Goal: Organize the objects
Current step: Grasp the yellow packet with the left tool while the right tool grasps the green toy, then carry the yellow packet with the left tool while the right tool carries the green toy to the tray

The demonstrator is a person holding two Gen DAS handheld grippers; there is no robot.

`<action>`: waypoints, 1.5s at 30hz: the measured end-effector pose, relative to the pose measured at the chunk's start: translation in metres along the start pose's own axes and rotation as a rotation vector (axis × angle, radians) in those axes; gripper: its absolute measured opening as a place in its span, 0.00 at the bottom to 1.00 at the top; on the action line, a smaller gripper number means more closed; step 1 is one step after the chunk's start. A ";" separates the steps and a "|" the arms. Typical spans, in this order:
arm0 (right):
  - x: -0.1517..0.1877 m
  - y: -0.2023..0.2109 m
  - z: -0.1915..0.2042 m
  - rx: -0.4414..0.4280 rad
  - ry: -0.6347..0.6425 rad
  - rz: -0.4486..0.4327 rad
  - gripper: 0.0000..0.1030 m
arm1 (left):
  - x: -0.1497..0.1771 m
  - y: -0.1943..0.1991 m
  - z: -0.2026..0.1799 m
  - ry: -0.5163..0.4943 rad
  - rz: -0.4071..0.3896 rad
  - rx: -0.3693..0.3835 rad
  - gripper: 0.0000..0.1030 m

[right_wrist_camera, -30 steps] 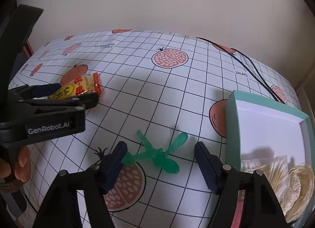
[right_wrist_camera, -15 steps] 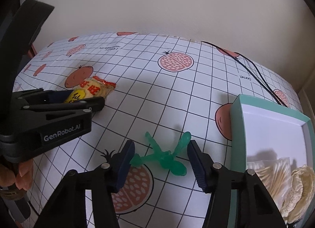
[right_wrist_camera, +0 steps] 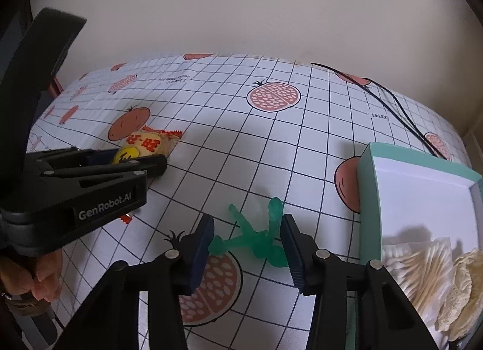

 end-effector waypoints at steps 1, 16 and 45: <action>0.000 0.000 0.000 -0.004 -0.004 -0.001 0.46 | 0.000 0.000 0.000 0.003 0.003 0.003 0.37; -0.006 0.017 -0.001 -0.028 -0.026 -0.025 0.45 | -0.009 0.017 -0.003 0.052 -0.008 0.024 0.37; -0.026 0.102 -0.062 -0.023 -0.120 -0.151 0.45 | -0.033 0.104 -0.071 0.083 -0.121 0.171 0.37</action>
Point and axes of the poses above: each gripper's, at about its wrist camera, not at the fingertips, and y roughly against the way its jaws point, z to its left, x to its underside, the point moved 8 cm from there along -y, roughly the way its jaws point, and after that the axes turned 2 degrees about -x, right-handed, at the moved point
